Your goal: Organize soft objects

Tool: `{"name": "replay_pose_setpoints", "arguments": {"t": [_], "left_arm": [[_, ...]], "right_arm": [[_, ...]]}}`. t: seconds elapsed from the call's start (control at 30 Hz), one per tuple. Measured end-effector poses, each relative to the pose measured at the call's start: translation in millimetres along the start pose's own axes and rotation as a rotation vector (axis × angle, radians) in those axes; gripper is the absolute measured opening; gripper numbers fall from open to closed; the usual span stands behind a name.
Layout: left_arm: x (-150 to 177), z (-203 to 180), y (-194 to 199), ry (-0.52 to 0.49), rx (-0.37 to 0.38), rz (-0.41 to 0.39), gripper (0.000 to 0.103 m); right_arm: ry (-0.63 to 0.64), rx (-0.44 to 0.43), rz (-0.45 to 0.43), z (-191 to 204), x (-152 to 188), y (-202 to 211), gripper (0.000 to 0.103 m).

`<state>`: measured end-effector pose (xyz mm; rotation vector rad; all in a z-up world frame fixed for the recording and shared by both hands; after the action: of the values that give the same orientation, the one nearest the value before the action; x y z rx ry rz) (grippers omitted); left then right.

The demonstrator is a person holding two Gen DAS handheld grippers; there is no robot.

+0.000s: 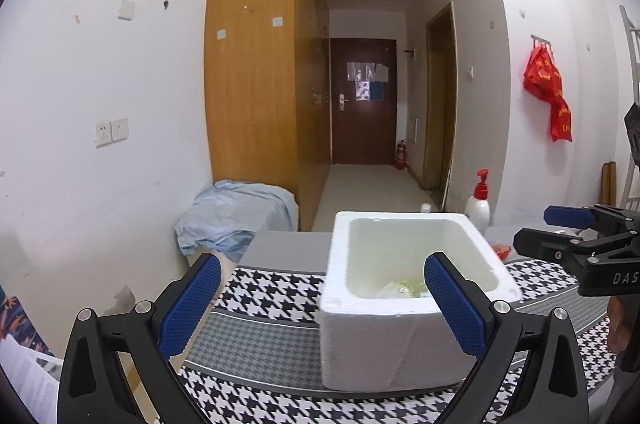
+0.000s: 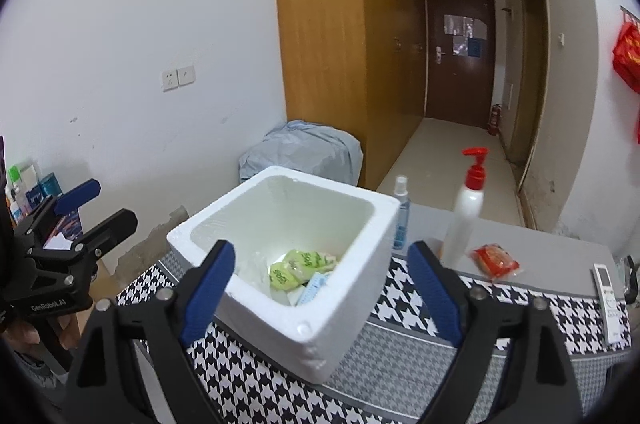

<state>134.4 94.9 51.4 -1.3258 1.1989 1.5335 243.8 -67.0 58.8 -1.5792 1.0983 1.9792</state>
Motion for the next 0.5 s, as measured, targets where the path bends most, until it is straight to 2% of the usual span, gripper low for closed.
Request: {"name": "replay_pose_setpoints", "arguments": {"t": [0.23,0.3,0.5], "left_arm": [[-10,-18,9,-0.008,0.043,-0.018,0.102],[-12,-24,12,-0.016,0.056,-0.025,0.102],[-18,-41,15,-0.013,0.092,-0.037,0.102]], "right_arm": [[-0.030,0.048,-0.034,-19,0,23,0.096],[-0.034,0.056,-0.045,-22,1,31,0.102],[-0.062,0.096,-0.076,-40,7,57,0.102]]}}
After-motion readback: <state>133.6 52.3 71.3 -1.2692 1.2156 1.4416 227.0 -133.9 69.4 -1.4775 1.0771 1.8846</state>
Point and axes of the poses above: each gripper's, at about its wrist camera, not at the fingertips, and y roughly against the way its jaws point, z to its left, x to its underside, the point moved 1 cm from there along -y, roughly the way its jaws point, and after that the axes turned 9 degrees about -z, right-handed, at the moved point
